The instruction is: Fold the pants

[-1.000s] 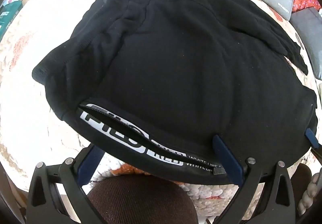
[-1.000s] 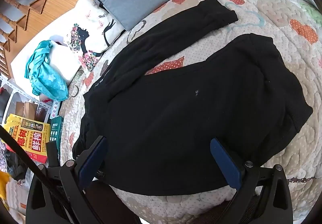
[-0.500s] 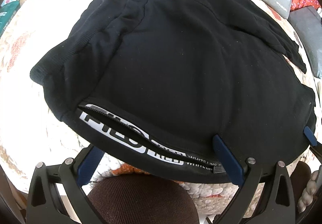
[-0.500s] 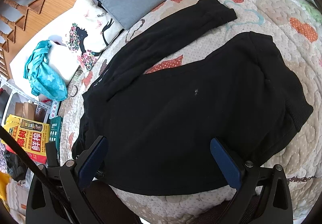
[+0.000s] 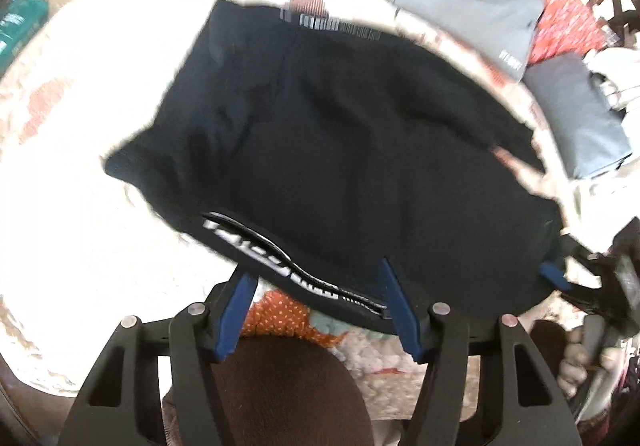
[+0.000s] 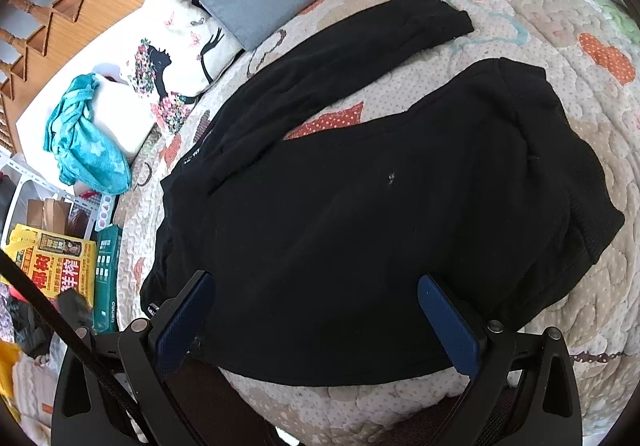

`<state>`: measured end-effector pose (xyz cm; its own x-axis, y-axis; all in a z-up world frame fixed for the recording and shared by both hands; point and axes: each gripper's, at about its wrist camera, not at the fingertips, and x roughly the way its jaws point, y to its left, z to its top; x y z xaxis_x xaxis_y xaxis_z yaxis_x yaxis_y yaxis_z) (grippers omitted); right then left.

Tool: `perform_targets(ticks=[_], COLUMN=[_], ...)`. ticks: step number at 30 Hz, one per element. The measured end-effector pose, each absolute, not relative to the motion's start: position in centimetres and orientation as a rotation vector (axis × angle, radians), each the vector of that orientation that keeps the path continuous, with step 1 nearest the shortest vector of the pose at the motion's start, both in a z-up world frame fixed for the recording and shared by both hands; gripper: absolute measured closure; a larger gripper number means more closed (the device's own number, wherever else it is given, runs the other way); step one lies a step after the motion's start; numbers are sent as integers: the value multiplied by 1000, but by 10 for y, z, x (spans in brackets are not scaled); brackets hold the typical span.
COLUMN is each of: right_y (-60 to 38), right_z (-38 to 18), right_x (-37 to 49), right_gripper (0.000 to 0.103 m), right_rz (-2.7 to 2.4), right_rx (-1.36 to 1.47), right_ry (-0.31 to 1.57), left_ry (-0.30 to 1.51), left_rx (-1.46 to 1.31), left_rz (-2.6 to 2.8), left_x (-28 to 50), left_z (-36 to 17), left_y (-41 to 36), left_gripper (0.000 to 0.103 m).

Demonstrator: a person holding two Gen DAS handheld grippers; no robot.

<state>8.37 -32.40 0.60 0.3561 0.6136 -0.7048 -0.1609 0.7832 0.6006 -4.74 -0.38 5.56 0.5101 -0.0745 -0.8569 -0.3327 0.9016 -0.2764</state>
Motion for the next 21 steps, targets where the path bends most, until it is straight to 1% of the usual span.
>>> perform_targets(ticks=[3,5,6,8,9,12,14,16,17,18,21], right_y=[-323,-325,-327,-328,-327,-319,-310,-300,-297,-294,-288], right_z=[30,63,85,109,116,111,99,86,78,72,68], right_x=[86,84,81,80,84,116,134,153,165,177,212], right_gripper=[0,0,0,0,0,0,1,6,11,15,15], right_rz=[505,468,442,458,506,654,626,581,566,559,528], right_rx=[384,282,226,178,172,191,123,30,9,6,-25], right_ry=[1040,910,804,680,675,841,905,953,993,1026,1038], left_ry=[935,856,843,851,844,840,845,854,856,867,915], left_rx=[-386,-366,-350,-320,-309,-308,-309,-307,-297,-285,-269], left_rz=[190,167,165,190,189,169,150,122,123,124,116], left_x=[-57,-63,-60,-49,-41,-19,-1,18,27,41,79], left_z=[96,119,128,136,140,149,149,146,142,137,119], left_y=[3,14,18,25,29,47,58,71,73,76,81], left_gripper=[41,40,39,37,37,37,37,37,37,37,37])
